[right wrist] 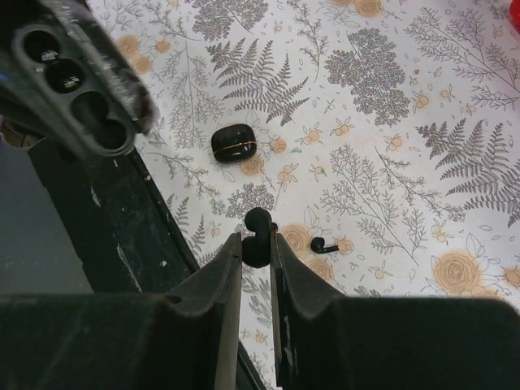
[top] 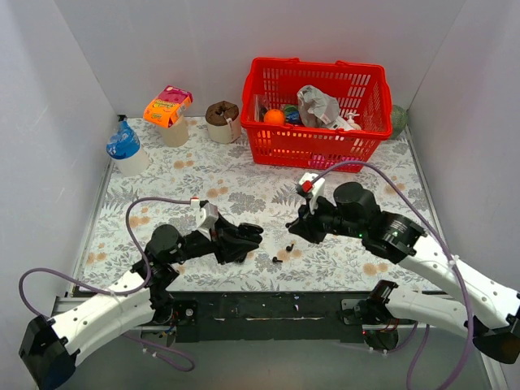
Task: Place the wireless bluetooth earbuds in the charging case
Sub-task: Pick up the earbud from the center of the board, then place the earbud in the charging case.
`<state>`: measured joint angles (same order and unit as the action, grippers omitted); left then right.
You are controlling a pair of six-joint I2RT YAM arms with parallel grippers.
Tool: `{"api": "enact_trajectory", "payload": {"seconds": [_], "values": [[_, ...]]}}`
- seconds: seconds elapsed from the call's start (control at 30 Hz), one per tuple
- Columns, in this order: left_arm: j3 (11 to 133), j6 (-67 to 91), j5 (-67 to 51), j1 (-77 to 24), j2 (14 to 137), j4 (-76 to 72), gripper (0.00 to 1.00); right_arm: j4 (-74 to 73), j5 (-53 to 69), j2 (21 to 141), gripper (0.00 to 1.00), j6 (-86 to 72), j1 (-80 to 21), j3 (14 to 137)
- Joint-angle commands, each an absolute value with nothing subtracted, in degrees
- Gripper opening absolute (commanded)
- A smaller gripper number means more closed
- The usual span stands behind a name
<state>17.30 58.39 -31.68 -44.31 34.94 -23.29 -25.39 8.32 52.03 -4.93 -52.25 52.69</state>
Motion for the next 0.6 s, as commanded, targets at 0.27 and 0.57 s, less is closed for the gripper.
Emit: {"api": "enact_trajectory", "payload": {"seconds": [0.27,0.57], "values": [[25.0,58.7,-46.1,-43.7,54.0,-38.6,0.00,-41.5,17.2,48.8,0.01,-0.2,-53.0,67.8],[27.7,61.1,-51.1,-43.5,59.4,-42.7,0.00,-39.5,20.4,53.3,0.01,-0.3,-54.1,71.3]]}}
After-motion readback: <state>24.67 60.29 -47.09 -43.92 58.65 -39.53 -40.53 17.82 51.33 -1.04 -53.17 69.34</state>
